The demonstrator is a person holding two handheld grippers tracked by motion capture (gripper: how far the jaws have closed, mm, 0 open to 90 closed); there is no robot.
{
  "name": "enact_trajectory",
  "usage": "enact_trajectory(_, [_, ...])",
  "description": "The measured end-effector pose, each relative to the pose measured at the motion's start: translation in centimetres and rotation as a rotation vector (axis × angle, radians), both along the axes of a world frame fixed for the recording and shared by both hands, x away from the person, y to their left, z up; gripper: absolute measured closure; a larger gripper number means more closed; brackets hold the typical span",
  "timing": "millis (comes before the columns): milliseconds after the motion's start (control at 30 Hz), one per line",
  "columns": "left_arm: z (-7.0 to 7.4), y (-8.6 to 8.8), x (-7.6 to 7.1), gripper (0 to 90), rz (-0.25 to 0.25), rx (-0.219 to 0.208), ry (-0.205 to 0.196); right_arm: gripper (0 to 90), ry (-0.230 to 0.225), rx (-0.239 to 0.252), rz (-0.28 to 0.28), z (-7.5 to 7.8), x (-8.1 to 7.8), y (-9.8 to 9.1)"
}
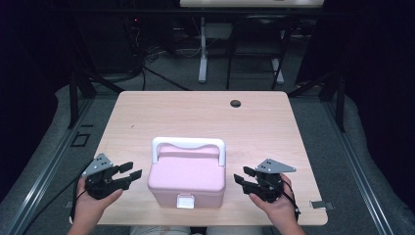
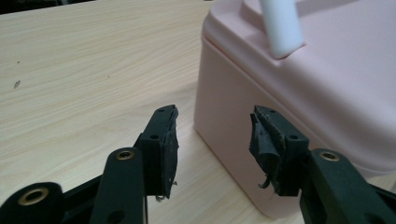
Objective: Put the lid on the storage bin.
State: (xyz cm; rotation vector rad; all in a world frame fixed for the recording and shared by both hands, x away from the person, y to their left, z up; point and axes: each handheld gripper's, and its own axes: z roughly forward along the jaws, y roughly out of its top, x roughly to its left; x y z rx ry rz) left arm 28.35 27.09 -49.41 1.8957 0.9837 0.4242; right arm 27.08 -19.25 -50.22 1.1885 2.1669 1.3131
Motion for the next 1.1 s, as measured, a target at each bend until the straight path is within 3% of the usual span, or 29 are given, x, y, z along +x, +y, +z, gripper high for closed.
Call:
enact_trajectory(233, [-1.6,0.7,0.8,48.4,0.049,-0.004,0.013,50.9,0.017,-0.023,-0.052,-1.6,1.1,-0.8])
enact_trajectory(500, [-3.2,0.7,1.3,46.7,0.058,0.026,0.013,48.5,0.003,-0.082,-0.074,-2.8,1.8,-0.8])
enact_trajectory(733, [-4.1,1.1,1.6,45.3,0.095,0.026,0.018,47.8,0.018,-0.075,-0.076,-3.6,2.3,-0.6])
enact_trajectory(1100, [-4.6,1.0,2.0,44.8,0.104,0.042,0.014,47.5,0.028,-0.062,-0.099,-4.1,2.8,-1.1])
